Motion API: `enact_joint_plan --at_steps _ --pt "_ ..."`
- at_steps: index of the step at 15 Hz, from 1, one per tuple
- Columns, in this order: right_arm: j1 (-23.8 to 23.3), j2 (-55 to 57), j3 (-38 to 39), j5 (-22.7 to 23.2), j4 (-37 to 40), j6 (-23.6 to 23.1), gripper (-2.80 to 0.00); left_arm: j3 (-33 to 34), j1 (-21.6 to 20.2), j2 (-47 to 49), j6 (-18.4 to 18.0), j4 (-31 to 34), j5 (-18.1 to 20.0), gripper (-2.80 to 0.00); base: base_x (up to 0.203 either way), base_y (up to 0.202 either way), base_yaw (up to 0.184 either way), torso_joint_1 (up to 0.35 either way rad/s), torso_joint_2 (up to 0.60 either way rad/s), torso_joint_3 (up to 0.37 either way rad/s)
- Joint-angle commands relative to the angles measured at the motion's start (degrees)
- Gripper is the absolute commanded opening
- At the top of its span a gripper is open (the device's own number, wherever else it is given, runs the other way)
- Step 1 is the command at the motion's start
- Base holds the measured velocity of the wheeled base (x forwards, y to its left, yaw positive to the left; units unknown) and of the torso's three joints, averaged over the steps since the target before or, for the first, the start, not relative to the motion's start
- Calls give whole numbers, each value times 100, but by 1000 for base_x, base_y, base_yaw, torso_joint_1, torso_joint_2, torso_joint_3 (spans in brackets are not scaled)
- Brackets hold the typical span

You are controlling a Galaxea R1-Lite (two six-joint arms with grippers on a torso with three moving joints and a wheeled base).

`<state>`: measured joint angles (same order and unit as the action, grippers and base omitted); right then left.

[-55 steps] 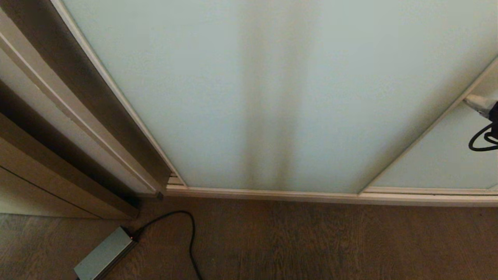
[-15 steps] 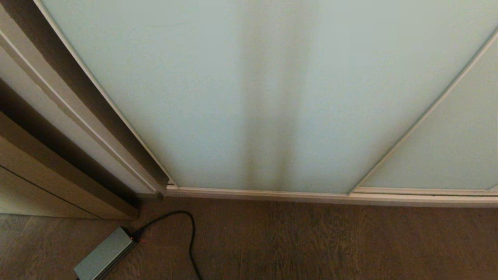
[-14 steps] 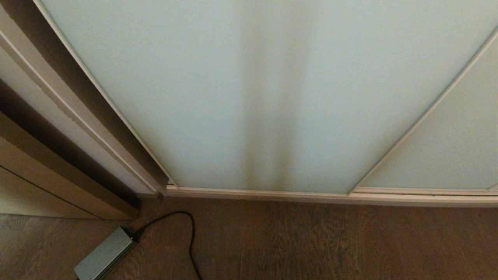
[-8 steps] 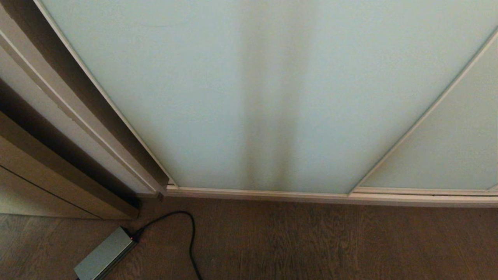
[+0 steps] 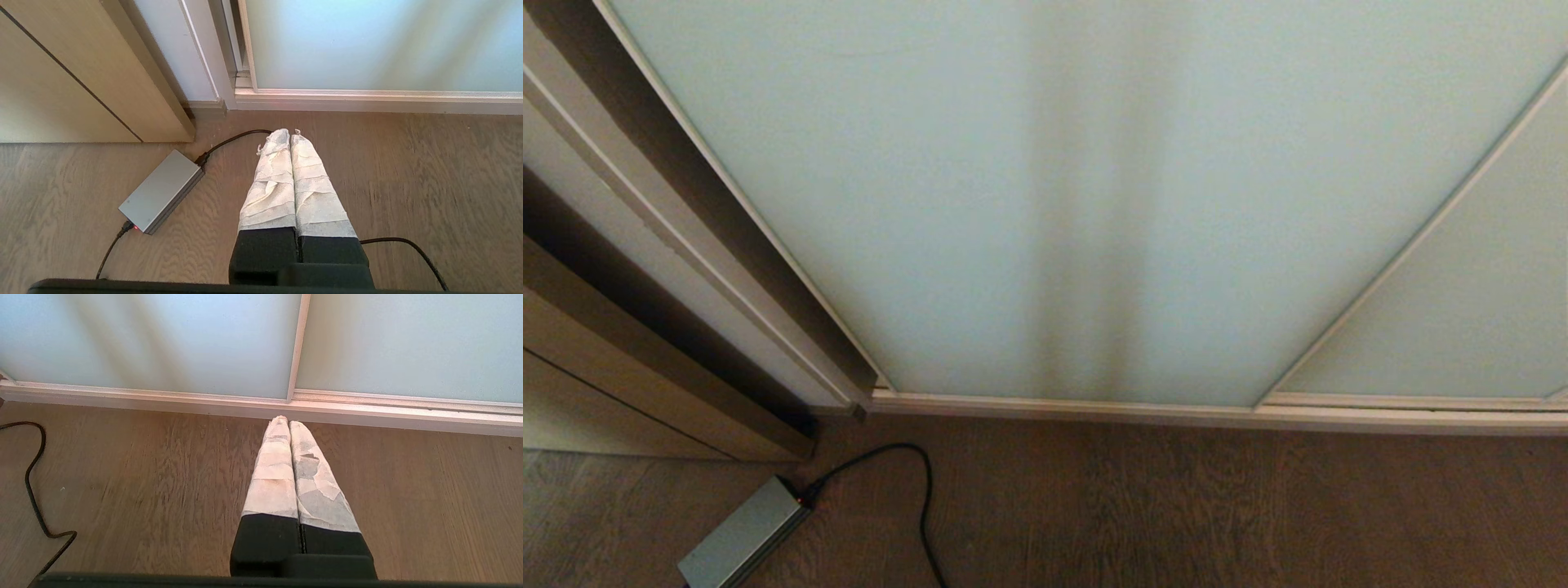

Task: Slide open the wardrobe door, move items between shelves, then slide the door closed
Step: Open the door

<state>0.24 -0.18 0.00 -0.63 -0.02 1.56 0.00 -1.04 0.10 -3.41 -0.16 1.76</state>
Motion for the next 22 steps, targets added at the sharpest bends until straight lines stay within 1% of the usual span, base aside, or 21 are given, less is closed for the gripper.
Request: enact_joint_plan --at_steps 1,4,6,8,9,13,15,17,19,20,21,22 --pt "2 1 0 0 2 2 -280 0 -2 5 -1 -2 0 -280 0 0 0 0 0 0" --pt "2 1 0 1 2 2 -280 0 -2 8 -3 -3 0 -280 0 0 0 0 0 0" --pt "2 1 0 1 2 2 -280 -2 -2 8 -176 20 16 -280 0 0 0 0 0 0" --pt "2 1 0 1 2 2 -280 -3 -2 8 49 0 -6 -280 0 0 0 0 0 0" --pt "2 0 0 1 2 2 -280 0 -2 -1 74 -11 -27 -280 0 0 0 0 0 0" --pt "2 -8 0 -7 2 2 -280 0 -2 8 -97 25 -70 -280 0 0 0 0 0 0" --pt "2 0 0 -1 2 2 -280 -98 -2 17 -125 172 -92 -280 0 0 0 0 0 0" --pt "2 1 0 1 2 2 -280 -729 -2 160 -192 245 -160 -280 0 0 0 0 0 0" --pt "2 1 0 1 2 2 -280 -1648 -5 764 -203 202 -284 -280 0 0 0 0 0 0" --pt "2 1 0 1 2 2 -280 -2258 -6 1132 -201 163 -455 -280 0 0 0 0 0 0" --pt "2 1 0 -8 2 2 -280 -2820 -8 1563 -201 63 -710 -280 0 0 0 0 0 0" --pt "1 -4 0 -3 2 2 -280 -3196 -14 1963 -199 -114 -988 -280 0 0 0 0 0 0"
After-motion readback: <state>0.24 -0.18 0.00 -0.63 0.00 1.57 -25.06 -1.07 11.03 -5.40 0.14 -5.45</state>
